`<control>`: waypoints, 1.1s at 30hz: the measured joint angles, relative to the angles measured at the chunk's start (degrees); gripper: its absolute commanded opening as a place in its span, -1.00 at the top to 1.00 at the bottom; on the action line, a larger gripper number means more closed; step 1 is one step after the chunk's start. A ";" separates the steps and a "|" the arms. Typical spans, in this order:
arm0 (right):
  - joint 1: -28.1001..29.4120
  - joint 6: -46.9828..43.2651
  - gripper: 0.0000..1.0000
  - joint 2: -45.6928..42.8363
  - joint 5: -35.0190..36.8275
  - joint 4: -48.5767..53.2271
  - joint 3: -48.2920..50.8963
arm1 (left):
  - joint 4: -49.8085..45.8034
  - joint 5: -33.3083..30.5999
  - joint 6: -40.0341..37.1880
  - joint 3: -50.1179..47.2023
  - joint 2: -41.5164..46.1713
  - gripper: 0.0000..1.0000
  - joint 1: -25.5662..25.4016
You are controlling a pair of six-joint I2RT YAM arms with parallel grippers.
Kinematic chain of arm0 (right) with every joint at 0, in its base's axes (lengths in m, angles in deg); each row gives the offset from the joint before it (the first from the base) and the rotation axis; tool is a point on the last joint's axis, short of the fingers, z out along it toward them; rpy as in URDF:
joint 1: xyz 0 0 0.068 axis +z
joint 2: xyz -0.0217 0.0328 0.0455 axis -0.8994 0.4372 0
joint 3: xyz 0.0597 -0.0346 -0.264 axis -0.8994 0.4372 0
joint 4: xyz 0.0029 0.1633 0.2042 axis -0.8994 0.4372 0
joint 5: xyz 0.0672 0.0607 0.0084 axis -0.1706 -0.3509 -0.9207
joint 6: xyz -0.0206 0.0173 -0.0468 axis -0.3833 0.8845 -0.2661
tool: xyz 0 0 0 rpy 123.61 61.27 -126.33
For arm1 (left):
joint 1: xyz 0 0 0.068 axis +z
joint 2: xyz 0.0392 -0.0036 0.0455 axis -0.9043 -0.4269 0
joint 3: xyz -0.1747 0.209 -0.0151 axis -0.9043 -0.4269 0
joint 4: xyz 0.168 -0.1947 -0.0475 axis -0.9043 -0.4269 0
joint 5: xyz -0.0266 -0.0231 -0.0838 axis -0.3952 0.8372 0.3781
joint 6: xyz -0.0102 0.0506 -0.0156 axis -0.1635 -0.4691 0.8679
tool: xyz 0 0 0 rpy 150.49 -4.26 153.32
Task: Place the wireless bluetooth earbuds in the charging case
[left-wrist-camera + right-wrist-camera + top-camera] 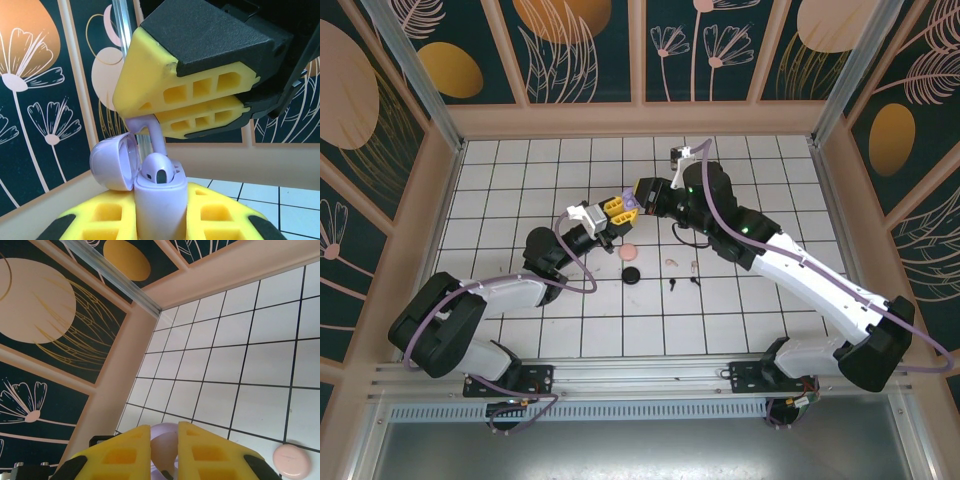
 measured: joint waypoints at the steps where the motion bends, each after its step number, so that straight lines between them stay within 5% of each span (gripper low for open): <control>1: 0.00 0.09 0.70 0.00 0.02 -0.20 0.13 | 0.00 -0.02 0.11 0.00 0.00 1.00 0.00; 33: 5.33 -4.04 0.74 -0.83 10.21 -4.46 4.57 | -0.28 -0.26 4.24 0.81 -0.50 1.00 0.07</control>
